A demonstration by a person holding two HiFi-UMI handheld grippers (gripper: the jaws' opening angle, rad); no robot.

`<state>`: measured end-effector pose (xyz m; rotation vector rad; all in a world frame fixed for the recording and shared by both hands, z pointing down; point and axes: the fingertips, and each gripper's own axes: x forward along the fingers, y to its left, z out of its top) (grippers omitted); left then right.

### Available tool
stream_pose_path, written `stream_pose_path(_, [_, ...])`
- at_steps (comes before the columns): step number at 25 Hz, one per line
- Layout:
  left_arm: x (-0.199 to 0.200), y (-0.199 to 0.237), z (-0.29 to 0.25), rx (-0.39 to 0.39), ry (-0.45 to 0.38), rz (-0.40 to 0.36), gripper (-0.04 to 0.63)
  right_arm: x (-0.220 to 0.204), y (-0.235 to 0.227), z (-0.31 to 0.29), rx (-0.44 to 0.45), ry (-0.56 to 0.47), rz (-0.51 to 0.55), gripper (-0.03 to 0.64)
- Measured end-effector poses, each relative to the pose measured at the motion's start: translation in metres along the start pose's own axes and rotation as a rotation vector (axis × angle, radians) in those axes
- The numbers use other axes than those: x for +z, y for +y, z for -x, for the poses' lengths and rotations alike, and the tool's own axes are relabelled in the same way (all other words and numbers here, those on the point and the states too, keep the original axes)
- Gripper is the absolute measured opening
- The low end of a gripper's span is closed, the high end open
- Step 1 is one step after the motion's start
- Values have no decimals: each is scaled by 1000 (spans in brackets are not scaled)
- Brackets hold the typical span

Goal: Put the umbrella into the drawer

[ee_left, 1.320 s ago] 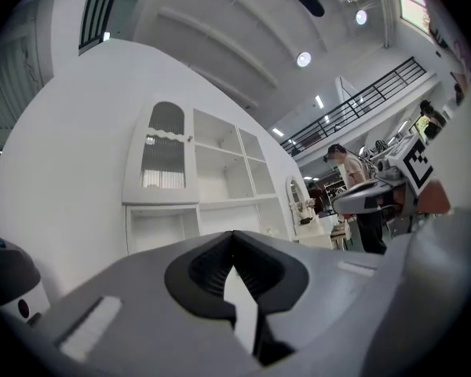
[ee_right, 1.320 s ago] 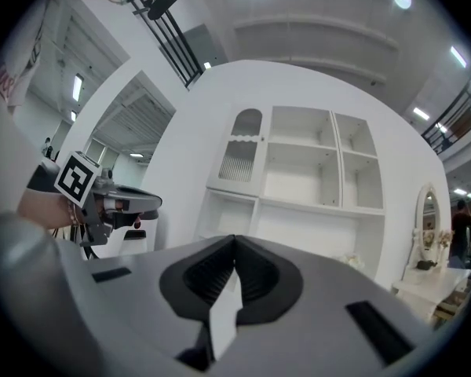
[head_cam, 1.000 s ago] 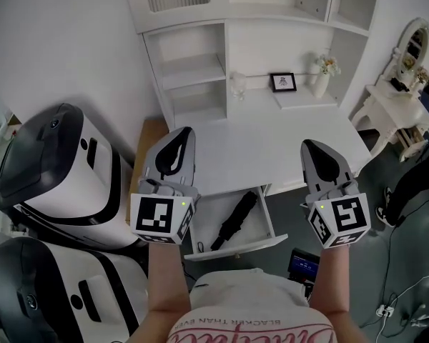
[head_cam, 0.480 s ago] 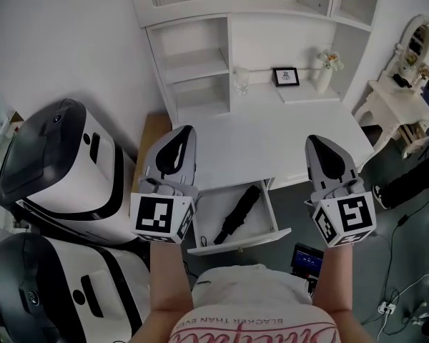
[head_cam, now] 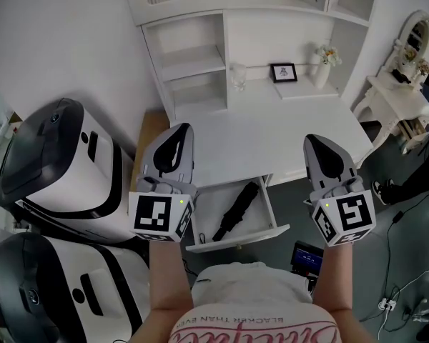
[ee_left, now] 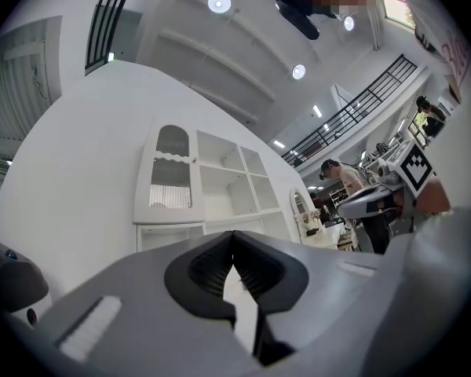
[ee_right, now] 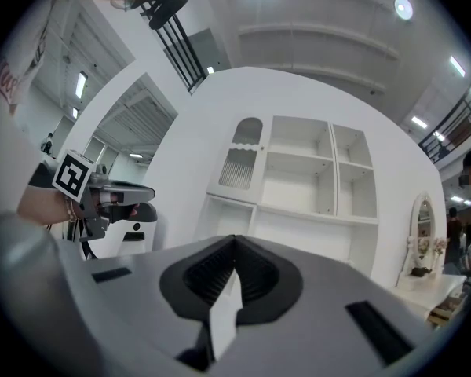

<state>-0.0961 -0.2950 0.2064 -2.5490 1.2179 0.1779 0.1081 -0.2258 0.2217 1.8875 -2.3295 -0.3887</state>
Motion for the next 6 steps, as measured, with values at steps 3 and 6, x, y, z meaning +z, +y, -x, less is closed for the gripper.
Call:
stream_pose_path(3, [0,-3,-2,-8,-1,0,9,0,-1,1,3,6,3,8])
stream_pose_path(6, [1,-4,-2,-6,-1,-2,11,-1,-3,3,0,6,2,8])
